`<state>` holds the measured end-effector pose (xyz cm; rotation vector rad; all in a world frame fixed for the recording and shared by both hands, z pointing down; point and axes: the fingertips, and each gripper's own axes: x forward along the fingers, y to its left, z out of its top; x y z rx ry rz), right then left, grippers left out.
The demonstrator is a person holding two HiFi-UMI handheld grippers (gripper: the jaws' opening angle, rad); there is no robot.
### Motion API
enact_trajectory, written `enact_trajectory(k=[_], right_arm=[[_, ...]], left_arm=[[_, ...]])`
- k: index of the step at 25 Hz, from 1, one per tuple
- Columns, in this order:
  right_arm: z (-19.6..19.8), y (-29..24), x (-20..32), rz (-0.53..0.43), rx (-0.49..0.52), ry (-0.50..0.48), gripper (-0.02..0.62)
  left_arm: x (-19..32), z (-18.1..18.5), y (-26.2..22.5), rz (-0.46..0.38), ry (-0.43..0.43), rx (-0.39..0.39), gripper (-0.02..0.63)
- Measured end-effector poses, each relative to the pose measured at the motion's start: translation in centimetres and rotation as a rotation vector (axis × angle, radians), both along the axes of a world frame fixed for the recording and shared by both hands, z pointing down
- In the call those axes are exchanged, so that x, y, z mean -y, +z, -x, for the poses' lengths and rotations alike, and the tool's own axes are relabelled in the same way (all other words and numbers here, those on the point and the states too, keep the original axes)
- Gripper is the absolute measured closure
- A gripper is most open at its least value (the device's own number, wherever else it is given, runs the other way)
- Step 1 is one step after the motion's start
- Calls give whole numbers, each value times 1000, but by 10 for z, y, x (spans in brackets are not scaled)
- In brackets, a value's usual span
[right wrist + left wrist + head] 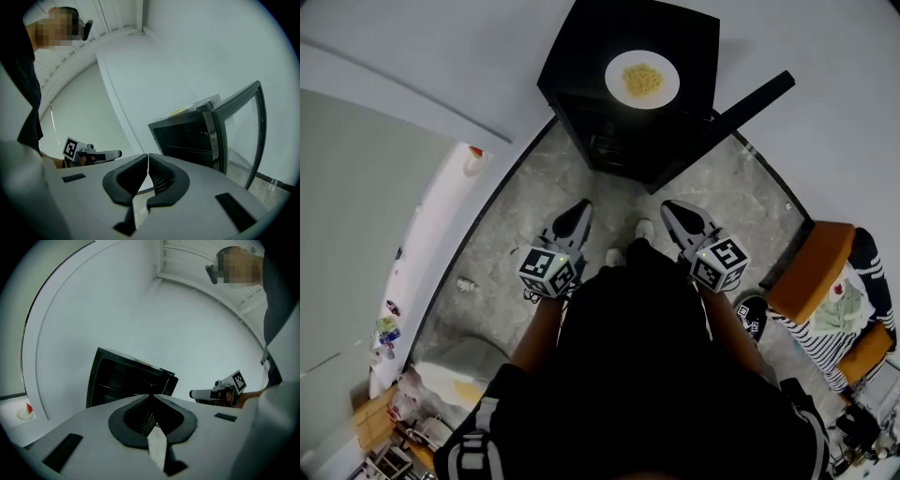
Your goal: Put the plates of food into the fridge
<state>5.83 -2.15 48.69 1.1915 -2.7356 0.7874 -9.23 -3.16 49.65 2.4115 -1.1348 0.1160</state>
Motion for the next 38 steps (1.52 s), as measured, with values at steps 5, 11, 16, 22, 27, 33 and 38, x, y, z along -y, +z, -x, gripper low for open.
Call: enact_trajectory(k=[5, 11, 16, 22, 27, 33, 38], right_arm=[[-11, -2, 24, -4, 19, -12, 571], [-18, -1, 48, 8, 41, -49, 569], [-15, 0, 60, 17, 47, -97, 569], [-2, -3, 72, 35, 63, -107, 569], [10, -7, 74, 44, 62, -99, 569], [22, -15, 83, 82, 174, -57, 569], [29, -20, 92, 99, 207, -38, 568]], left_arm=[[20, -16, -5, -9, -3, -4, 569], [36, -30, -7, -17, -16, 5, 569], [45, -32, -9, -23, -41, 7, 569], [58, -19, -12, -31, -51, 5, 569], [64, -15, -13, -24, -12, 9, 569], [70, -11, -11, -24, 14, -6, 569], [73, -7, -10, -27, 20, -18, 568]])
